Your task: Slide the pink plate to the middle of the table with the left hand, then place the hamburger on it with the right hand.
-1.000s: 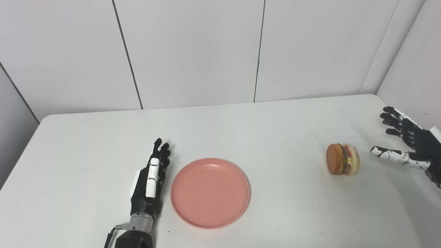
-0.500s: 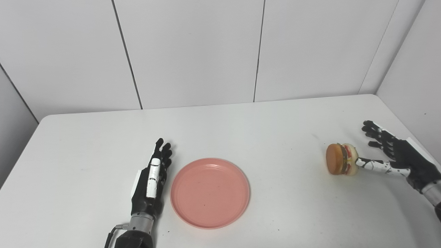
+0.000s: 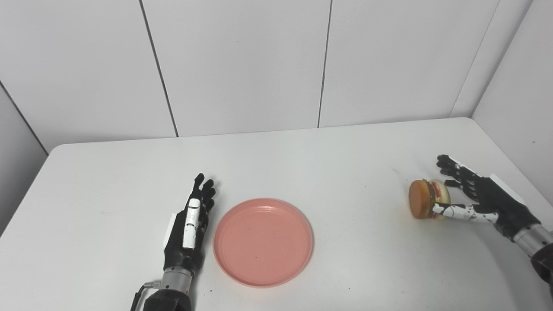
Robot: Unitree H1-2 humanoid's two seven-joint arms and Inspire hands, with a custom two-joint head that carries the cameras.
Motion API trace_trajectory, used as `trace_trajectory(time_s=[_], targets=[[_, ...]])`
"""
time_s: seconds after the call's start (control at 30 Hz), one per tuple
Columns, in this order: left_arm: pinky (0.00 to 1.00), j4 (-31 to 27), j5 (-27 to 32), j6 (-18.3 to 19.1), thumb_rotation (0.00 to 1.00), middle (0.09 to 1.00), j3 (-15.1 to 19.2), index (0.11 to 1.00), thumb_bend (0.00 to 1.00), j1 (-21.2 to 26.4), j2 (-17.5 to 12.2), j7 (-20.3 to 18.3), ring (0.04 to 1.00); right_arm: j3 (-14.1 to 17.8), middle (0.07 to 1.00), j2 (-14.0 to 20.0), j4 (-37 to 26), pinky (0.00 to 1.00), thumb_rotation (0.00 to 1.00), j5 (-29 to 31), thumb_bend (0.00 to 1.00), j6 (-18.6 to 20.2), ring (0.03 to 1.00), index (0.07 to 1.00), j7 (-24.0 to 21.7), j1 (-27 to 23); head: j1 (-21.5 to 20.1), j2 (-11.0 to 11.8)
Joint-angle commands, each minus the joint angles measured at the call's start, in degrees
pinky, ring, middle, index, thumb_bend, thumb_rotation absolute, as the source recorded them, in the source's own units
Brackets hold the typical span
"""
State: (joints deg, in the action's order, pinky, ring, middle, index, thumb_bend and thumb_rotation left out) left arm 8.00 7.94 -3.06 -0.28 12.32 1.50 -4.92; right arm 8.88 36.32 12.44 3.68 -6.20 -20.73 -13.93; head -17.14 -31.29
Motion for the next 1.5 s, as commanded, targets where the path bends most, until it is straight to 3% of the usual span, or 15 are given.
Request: trace_trajectory(time_s=[0.0,0.17,0.3,0.37,0.63,0.73,0.87,1.07,1.2,1.27,1.47], targets=[[1.00,2.54,0.70,0.55,1.00,0.970,0.77,0.976,0.55,-4.16,-1.07,-0.66,0.977,-0.09,0.942,2.24,-0.36,0.91,0.42,-0.57,1.00,-3.78,0.953,0.938,-0.27,-2.46,-0.01,-0.17],[1.00,2.44,0.36,0.02,1.00,0.971,0.57,0.980,0.54,-4.31,-1.15,-0.43,0.971,-2.07,0.924,3.19,0.49,0.88,0.40,-4.28,1.00,-4.10,0.924,0.920,0.02,-3.41,0.15,-0.34],[1.00,2.00,0.96,0.83,1.00,0.970,0.71,0.978,0.54,-4.40,-1.02,-0.52,0.971,-3.46,0.928,4.23,-1.03,0.88,0.41,-8.22,1.00,-0.44,0.928,0.918,0.43,-3.42,0.19,-0.45],[1.00,1.47,1.30,1.66,1.00,0.970,0.73,0.978,0.55,-4.52,-0.92,-0.58,0.973,-3.86,0.916,4.60,-1.54,0.89,0.38,-9.64,1.00,0.57,0.926,0.912,0.26,-3.41,0.25,-0.50],[1.00,1.34,1.95,1.94,1.00,0.974,0.75,0.980,0.55,-4.62,-1.00,-1.06,0.979,-4.18,0.887,5.45,0.60,0.89,0.24,-7.91,0.98,-1.51,0.907,0.887,-2.40,-3.71,0.15,-0.67],[1.00,1.05,1.89,2.32,1.00,0.975,0.67,0.980,0.55,-4.65,-1.07,-0.91,0.980,-4.10,0.877,5.52,0.42,0.90,0.05,-7.79,0.89,-0.64,0.907,0.873,-2.56,-3.60,0.13,-0.91],[1.00,0.82,2.21,2.27,1.00,0.971,0.65,0.975,0.54,-4.73,-1.01,-1.16,0.976,-3.95,0.880,5.45,1.12,0.84,0.00,-8.22,0.75,-0.44,0.875,0.877,-2.02,-3.66,0.16,-0.96],[1.00,0.82,2.55,2.26,1.00,0.974,0.65,0.977,0.55,-4.77,-1.01,-1.46,0.979,-3.40,0.815,4.18,3.76,0.75,0.00,-11.37,0.57,-5.42,0.809,0.819,3.75,-4.08,0.14,-1.05],[1.00,1.00,2.48,1.98,1.00,0.976,0.68,0.980,0.55,-4.75,-1.09,-1.71,0.980,-3.49,0.753,3.25,7.53,0.66,0.00,-13.00,0.41,-12.65,0.727,0.767,7.77,-5.12,0.18,-1.11],[1.00,0.94,2.63,1.99,1.00,0.976,0.78,0.980,0.55,-4.76,-1.04,-1.80,0.980,-3.32,0.734,2.47,7.85,0.65,0.00,-14.53,0.38,-13.52,0.708,0.749,10.36,-5.29,0.18,-1.11],[1.00,0.54,2.45,2.68,1.00,0.975,1.00,0.978,0.55,-4.89,-0.75,-1.30,0.979,-3.37,0.659,0.61,10.10,0.55,0.00,-18.23,0.41,-17.35,0.610,0.695,16.74,-5.98,0.24,-1.08]])
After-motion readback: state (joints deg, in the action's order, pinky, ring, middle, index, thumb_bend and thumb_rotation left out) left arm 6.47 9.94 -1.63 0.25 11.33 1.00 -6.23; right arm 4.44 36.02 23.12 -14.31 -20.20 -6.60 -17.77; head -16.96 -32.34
